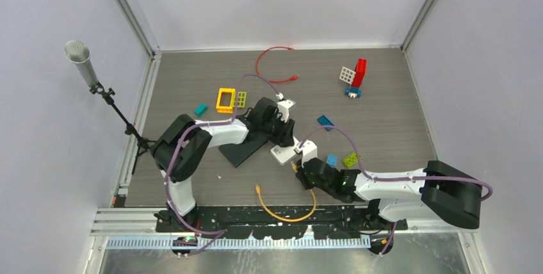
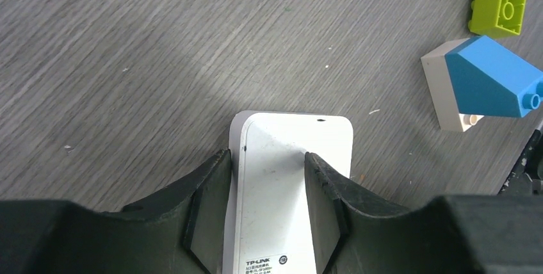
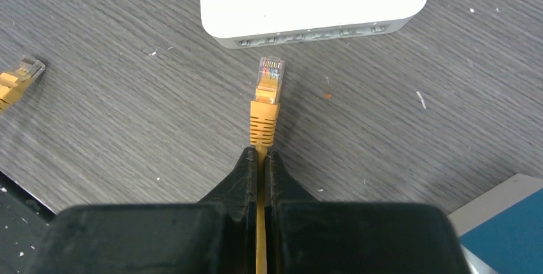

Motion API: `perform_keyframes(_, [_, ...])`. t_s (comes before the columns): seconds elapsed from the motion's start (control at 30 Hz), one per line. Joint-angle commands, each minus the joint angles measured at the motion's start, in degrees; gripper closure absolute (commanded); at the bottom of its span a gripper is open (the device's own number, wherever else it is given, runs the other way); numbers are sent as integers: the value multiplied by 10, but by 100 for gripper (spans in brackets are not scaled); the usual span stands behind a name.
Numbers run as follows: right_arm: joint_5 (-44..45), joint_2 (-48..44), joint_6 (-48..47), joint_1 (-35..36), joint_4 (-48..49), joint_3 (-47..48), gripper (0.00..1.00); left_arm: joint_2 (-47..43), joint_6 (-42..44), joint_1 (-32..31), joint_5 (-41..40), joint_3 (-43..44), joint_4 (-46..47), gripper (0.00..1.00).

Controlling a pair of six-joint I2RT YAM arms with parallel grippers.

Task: Insert the plug into the switch port
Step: Adjust the switch port at the center of the board.

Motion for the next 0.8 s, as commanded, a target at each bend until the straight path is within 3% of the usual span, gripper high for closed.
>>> perform_keyframes(0.0, [-2, -20, 14, 12, -17, 15, 99, 3, 12, -3, 39, 3, 3, 53])
perform_keyframes(0.13, [12, -52, 0, 31, -30, 18, 100, -18, 9, -3, 35, -12, 18, 47])
perform_keyframes(0.27, [36, -107, -21, 43, -29, 7, 99, -78, -18, -3, 19, -56, 71, 23])
perform_keyframes(0.57, [81, -148, -46, 43, 18, -26, 100, -226, -172, 20, -53, -207, 265, 15])
perform_keyframes(0.77, [100, -139, -76, 44, 78, -24, 99, -206, -291, 44, 26, -252, 407, 17])
